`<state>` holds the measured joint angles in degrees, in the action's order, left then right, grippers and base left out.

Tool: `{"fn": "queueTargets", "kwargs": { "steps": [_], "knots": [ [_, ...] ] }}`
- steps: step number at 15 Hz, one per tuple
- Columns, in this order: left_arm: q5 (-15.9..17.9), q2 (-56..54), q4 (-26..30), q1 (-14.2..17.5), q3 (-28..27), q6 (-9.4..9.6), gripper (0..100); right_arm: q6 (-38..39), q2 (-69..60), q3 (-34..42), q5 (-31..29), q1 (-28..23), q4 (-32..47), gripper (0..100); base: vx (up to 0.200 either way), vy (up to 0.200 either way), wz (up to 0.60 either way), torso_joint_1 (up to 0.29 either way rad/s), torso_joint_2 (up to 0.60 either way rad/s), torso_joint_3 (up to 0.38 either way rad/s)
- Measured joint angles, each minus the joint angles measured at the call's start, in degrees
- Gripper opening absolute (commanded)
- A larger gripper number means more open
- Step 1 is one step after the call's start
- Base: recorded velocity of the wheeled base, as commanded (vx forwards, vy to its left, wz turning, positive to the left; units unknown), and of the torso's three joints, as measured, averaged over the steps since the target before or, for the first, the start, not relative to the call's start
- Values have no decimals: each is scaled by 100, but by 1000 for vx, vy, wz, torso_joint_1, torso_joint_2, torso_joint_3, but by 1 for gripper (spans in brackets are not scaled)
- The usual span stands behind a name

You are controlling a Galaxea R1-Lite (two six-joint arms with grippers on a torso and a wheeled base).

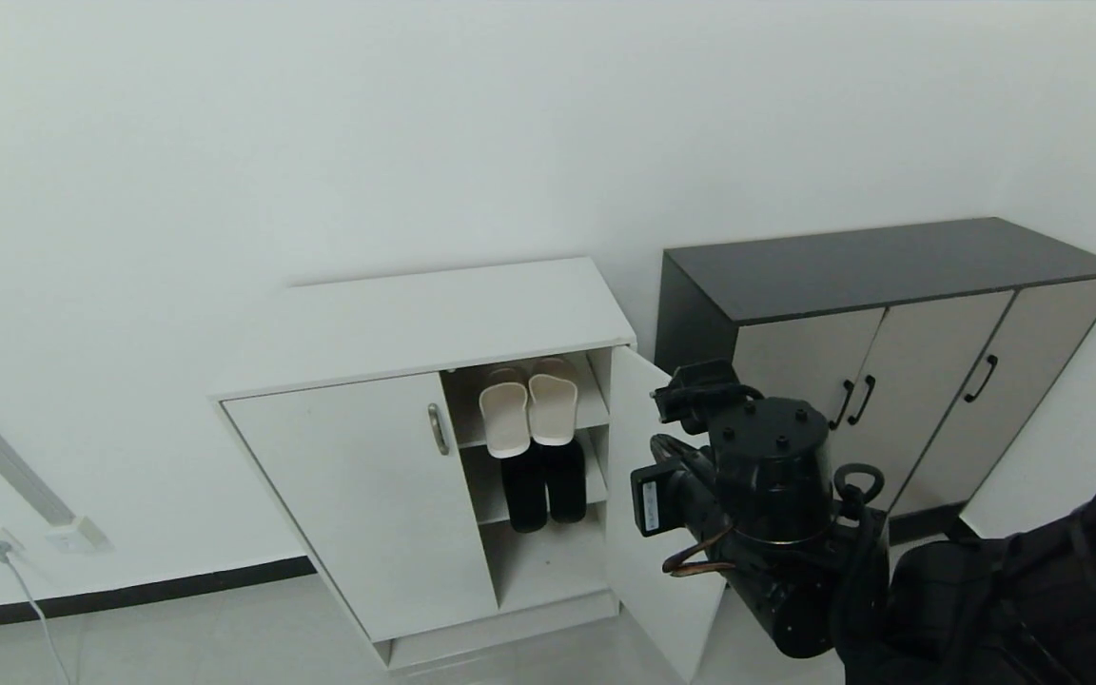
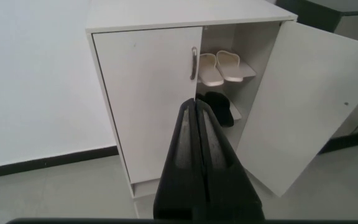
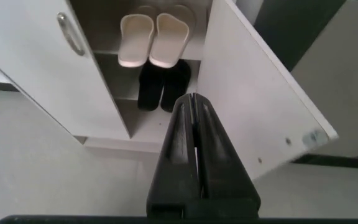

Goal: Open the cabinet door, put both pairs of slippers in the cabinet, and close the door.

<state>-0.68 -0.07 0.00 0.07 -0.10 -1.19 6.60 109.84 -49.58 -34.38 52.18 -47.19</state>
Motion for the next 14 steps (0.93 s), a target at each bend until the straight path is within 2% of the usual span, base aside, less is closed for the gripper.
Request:
{"fn": "queueTargets", "kwargs": {
  "steps": [3, 5, 8, 12, 14],
  "knots": [
    [17, 0, 0, -2, -1, 7, 0, -148, 78, -98, -38, -140, -289, 0, 0, 0, 0, 0, 0, 0],
    [17, 0, 0, 0, 0, 7, 0, -235, 133, -417, -13, -383, 45, 0, 0, 0, 0, 0, 0, 0],
    [15, 0, 0, 0, 2, 7, 0, -169, 234, -1407, 145, -855, 1173, 0, 0, 0, 0, 0, 0, 0],
    [11, 0, 0, 0, 0, 9, 0, 213, 631, -2964, 674, -1502, 2719, 0, 0, 0, 0, 0, 0, 0],
    [11, 0, 0, 2, 0, 9, 0, 304, 946, -3518, 778, -1792, 3009, 0, 0, 0, 0, 0, 0, 0]
  ]
}}
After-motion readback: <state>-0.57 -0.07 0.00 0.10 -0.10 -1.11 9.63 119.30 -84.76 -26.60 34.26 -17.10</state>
